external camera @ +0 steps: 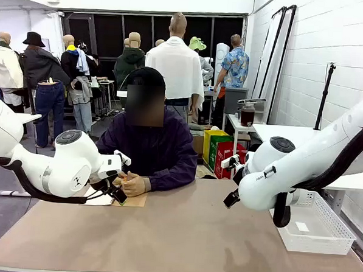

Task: Sort the paper based on its condition.
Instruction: If a person hands you a paper, place it in the Organizing basket , and if it's crumpled, put it in the Trash can.

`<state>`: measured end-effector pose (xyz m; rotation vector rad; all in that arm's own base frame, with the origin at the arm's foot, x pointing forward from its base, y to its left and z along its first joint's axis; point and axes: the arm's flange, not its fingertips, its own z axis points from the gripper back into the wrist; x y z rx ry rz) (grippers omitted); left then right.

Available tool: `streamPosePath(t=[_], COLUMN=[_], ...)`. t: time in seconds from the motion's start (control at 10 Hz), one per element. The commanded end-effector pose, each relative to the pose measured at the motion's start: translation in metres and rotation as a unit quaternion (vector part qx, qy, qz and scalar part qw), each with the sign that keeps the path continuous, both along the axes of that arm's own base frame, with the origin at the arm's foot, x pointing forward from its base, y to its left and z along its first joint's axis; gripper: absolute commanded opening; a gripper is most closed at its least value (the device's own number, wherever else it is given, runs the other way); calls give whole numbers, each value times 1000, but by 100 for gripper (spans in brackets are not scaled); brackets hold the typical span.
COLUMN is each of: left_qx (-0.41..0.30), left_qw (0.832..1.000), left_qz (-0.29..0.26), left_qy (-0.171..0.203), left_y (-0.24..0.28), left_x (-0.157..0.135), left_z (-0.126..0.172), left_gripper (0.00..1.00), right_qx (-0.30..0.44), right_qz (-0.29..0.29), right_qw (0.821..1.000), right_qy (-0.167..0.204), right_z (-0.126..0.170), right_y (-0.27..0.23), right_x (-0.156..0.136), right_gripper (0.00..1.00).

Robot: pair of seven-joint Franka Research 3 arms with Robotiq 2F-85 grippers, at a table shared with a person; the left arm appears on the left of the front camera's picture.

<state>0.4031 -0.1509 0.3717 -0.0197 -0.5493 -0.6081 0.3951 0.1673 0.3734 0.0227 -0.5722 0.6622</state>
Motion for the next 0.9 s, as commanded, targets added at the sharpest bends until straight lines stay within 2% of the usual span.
streamPosePath(t=[0.0,0.8], left_qx=[0,0], left_qw=[1000,1000], left_qz=[0,0], left_qy=[0,0], left_y=[0,0], left_x=[0,0], left_z=[0,0], left_gripper=[100,100], right_qx=[0,0], right_qz=[0,0], right_qw=[1000,1000], right_qy=[0,0], right_z=[0,0], right_y=[0,0], right_x=[0,0], right_gripper=[100,100])
